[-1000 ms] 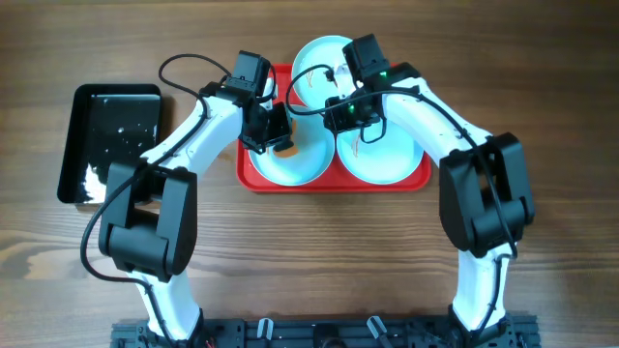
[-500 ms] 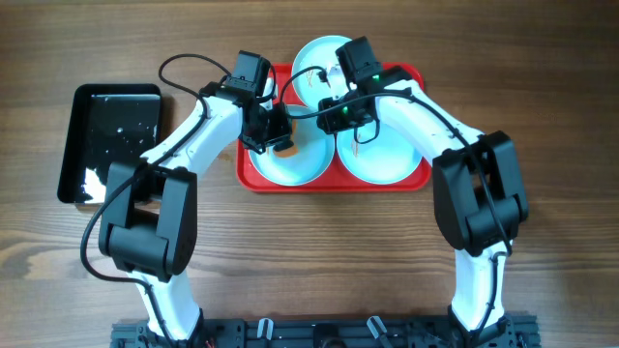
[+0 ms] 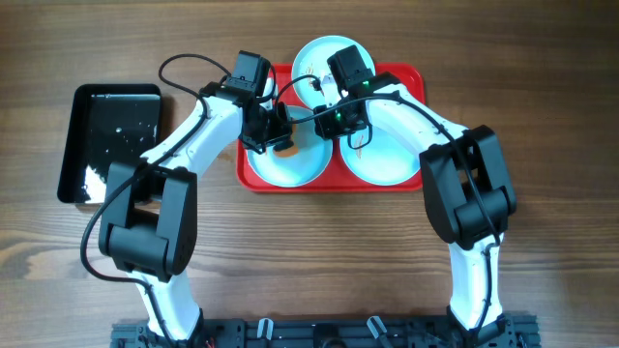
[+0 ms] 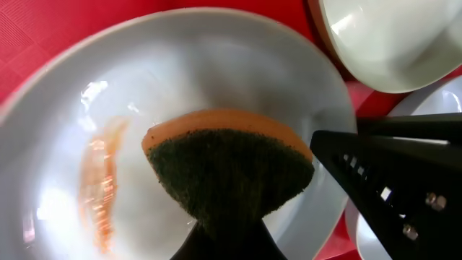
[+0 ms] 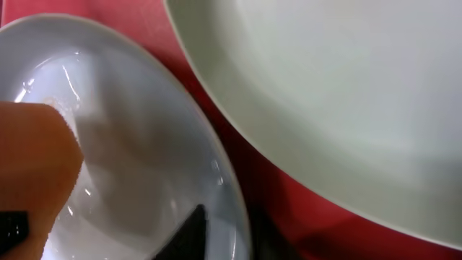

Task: Clean dirty plates on tray and stack at the side
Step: 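Scrub the left plate with the sponge while the right gripper holds it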

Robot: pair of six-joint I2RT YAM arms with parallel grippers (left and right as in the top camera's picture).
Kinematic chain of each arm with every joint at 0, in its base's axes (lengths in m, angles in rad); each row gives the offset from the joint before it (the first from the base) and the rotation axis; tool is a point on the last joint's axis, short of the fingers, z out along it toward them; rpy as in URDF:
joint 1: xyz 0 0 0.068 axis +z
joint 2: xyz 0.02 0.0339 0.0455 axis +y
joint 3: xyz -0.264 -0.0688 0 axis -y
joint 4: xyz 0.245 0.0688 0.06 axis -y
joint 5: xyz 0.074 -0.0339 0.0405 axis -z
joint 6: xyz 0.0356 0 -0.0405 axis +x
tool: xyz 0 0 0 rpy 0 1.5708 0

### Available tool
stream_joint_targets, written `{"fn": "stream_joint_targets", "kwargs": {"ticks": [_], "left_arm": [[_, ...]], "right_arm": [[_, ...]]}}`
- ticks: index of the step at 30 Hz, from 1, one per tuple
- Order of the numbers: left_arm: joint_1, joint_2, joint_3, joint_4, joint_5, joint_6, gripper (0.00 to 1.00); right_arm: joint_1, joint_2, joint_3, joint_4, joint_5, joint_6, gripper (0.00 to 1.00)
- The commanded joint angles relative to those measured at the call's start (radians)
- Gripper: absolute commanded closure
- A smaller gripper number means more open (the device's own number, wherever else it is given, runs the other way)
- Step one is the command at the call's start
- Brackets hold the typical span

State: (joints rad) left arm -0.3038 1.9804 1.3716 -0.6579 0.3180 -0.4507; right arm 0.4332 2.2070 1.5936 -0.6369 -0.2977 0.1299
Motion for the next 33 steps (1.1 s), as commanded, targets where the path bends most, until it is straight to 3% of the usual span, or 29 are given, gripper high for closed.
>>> {"fn": "stream_joint_targets", "kwargs": {"ticks": [1, 8, 12, 21, 26, 33], "left_arm": [[0.002, 0.006, -0.012, 0.003, -0.006, -0.003, 0.95], [-0.016, 0.006, -0.012, 0.004, -0.005, 0.003, 0.96], [-0.042, 0.007, -0.012, -0.001, -0.027, 0.088, 0.96], [-0.074, 0.045, -0.014, -0.017, -0.163, 0.07, 0.96], [-0.074, 0.07, -0.017, -0.027, -0.251, -0.008, 0.96], [-0.074, 0.083, -0.02, -0.005, -0.259, -0.011, 0.95]], "right_arm": [[0.002, 0.022, -0.001, 0.001, -0.002, 0.004, 0.93], [0.002, 0.022, -0.001, -0.005, -0.002, 0.009, 0.96], [0.002, 0.022, -0.001, -0.006, 0.006, 0.034, 0.96], [0.0, 0.022, -0.001, -0.021, 0.006, 0.056, 0.96], [0.0, 0.022, -0.001, -0.023, 0.006, 0.06, 0.96], [0.0, 0.022, -0.001, -0.024, 0.005, 0.107, 0.96]]}}
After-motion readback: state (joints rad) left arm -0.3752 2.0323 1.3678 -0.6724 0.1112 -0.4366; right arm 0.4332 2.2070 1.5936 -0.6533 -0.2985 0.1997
